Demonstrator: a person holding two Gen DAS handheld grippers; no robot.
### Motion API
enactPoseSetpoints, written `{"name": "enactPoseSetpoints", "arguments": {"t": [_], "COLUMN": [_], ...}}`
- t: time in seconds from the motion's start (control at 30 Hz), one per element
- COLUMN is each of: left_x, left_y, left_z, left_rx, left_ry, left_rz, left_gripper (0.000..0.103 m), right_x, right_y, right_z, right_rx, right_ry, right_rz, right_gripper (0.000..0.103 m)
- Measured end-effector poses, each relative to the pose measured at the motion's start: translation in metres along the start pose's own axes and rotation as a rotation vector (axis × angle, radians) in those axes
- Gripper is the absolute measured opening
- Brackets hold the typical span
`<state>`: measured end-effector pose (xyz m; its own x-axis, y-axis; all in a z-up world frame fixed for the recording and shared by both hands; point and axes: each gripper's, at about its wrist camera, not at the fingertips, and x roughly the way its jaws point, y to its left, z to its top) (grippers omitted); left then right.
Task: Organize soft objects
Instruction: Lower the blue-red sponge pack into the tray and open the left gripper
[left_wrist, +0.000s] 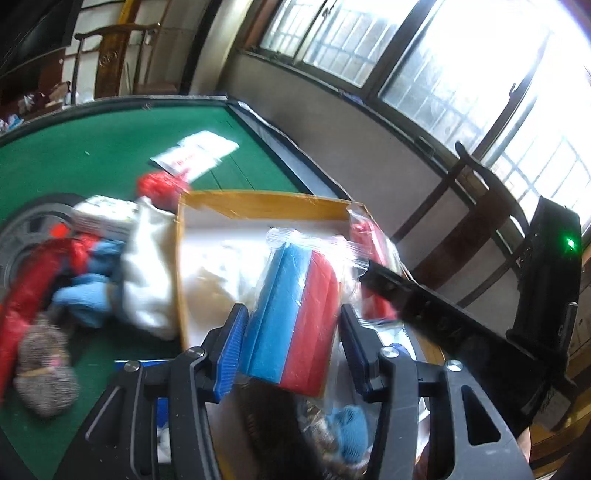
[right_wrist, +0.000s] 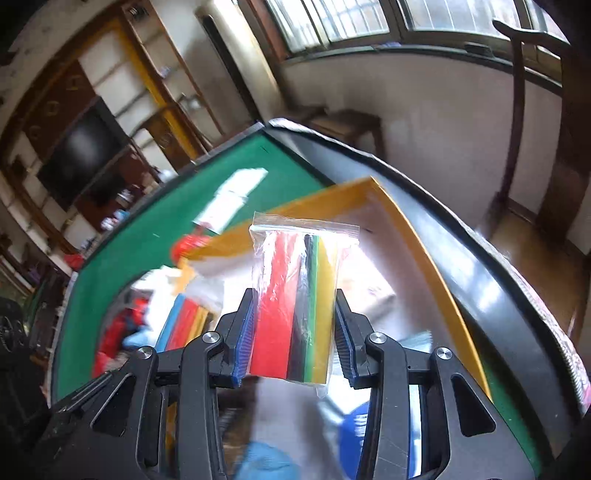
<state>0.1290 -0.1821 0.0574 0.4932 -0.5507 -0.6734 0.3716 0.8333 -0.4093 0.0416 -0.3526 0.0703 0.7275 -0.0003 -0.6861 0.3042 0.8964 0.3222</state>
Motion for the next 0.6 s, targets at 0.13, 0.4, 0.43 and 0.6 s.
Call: {"name": "enactPoseSetpoints", "arguments": {"t": [0.13,0.4,0.43,0.6], "left_x": [0.013,0.02,0.022,0.025], "left_y": [0.002,-0.01,-0.01,-0.011], "left_z": [-0.006,-0.009,-0.009,-0.008], "left_rx": [0.002,0.039,0.038,0.035], "left_ry": [0.041,0.047,0.05,0.069], "left_rz": [0.008,0.031,0.034,0.031], "left_gripper": [0.049,0.052,0.055,0.062], "right_x": [0.01,0.031,0.031,0.027], "right_y": [-0.005,-0.015,-0.015,-0.016], "right_z": [-0.001,0.001,0.001,0.002], "right_rx": [-0.001,0.03,0.035,0.053], "right_ry": [0.039,0.077,0.078,0.037], "right_rz": [-0.042,-0.076,-0.076,-0.071], "right_gripper": [0.038,0.046,0.048,0.053]}}
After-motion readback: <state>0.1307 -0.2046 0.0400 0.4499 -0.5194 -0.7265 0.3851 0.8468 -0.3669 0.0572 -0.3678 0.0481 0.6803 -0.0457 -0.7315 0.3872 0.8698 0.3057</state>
